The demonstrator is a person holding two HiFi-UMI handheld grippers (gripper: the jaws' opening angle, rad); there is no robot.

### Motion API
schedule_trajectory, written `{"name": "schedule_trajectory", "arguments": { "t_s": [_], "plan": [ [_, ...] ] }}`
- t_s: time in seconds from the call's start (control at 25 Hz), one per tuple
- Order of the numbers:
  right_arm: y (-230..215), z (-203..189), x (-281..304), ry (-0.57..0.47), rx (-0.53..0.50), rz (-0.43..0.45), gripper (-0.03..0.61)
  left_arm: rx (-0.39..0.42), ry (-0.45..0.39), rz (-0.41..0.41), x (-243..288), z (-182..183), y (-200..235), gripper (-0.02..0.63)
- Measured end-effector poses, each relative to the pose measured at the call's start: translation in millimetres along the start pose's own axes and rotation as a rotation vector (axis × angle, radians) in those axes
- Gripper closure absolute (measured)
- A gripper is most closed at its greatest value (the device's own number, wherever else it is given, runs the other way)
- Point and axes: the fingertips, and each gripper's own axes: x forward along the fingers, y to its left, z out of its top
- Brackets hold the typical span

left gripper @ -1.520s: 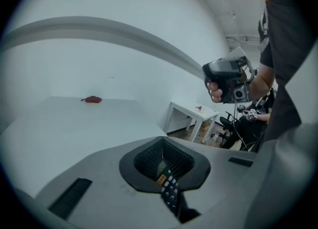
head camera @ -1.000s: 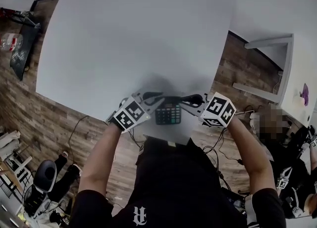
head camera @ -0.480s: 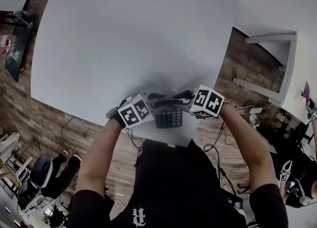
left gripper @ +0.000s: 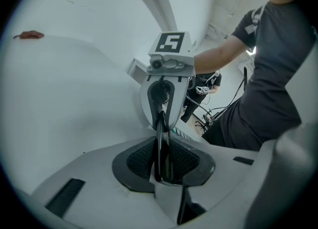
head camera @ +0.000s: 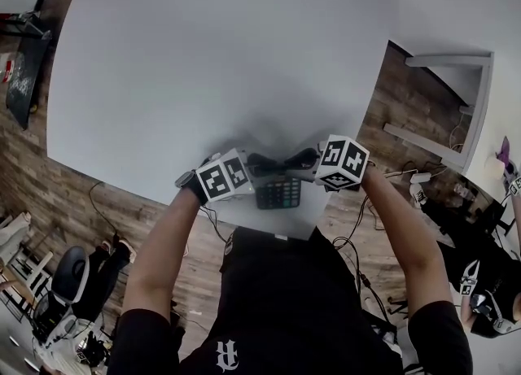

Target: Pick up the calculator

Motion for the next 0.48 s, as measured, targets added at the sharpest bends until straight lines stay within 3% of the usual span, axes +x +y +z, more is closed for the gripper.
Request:
{"name": "schedule_trajectory", "arguments": {
  "t_s": [0.24, 0.48],
  "plan": [
    [5.1, -1.1, -4.6, -0.004, 0.015, 0.069, 0.525, -0.058, -0.001, -0.062, 0.9, 5.3, -3.3, 0.554],
    [21.0, 13.0, -15.5, 0.048, -0.078, 0.083, 0.527, -0.043, 0.033, -0.083, -13.5, 17.9, -15.4, 0.567]
  ]
}}
